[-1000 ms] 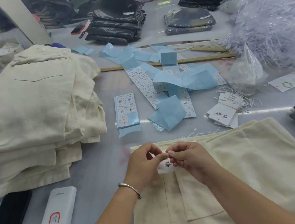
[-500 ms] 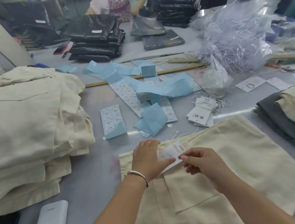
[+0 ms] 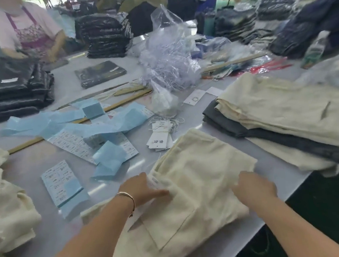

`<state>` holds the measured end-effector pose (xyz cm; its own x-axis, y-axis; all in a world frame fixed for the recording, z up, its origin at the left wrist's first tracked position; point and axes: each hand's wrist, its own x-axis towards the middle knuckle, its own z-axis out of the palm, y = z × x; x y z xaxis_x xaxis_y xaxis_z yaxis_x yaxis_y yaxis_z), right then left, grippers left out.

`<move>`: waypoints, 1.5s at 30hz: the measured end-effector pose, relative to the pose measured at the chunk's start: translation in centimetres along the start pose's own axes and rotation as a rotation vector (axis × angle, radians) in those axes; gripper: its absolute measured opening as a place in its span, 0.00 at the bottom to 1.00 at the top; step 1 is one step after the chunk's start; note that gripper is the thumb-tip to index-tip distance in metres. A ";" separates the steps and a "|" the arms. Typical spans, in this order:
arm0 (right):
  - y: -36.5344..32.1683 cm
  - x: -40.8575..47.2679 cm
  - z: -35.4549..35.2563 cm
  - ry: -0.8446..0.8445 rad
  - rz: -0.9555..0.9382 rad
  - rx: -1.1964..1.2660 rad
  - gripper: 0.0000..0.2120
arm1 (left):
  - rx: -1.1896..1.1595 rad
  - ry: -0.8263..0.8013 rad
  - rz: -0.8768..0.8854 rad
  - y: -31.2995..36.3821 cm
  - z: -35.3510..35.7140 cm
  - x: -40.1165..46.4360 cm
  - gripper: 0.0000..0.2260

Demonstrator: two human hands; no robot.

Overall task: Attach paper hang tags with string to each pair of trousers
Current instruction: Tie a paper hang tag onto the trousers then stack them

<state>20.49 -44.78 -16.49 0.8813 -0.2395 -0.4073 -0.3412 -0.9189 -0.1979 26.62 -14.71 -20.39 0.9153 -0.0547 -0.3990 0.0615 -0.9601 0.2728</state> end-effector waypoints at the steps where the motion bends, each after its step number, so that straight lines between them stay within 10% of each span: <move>1: 1.1 0.0 -0.1 -0.024 0.080 -0.033 0.15 | -0.069 -0.052 0.028 0.3 -0.1 -0.1 0.44; 9: 1.1 0.2 3.1 -0.383 0.107 1.248 0.39 | -0.428 -0.262 0.041 2.1 0.0 -0.4 0.28; 19: 1.2 -2.6 3.5 -0.620 0.065 1.615 0.28 | -0.960 -0.442 0.187 5.1 -6.6 -3.1 0.24; 25: 1.5 -3.5 0.5 -0.837 -0.145 1.685 0.46 | -1.224 -0.429 0.346 10.9 -12.3 -4.9 0.23; 31: 3.9 -1.4 -9.1 -0.464 -0.719 1.772 0.46 | -1.502 -0.349 0.443 15.9 -15.1 -3.7 0.12; 35: 5.7 1.2 -13.9 -0.241 -0.625 1.614 0.20 | -1.578 -0.307 0.491 20.5 -15.8 -2.0 0.13; 45: 10.6 13.2 -32.6 0.158 -0.489 1.279 0.09 | -1.544 0.118 0.633 36.1 -19.9 3.0 0.02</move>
<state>39.13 -67.90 5.14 0.9955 -0.0908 0.0279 0.0267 -0.0145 -0.9995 39.56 -44.06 5.71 0.9659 -0.2130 0.1475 -0.0625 0.3610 0.9305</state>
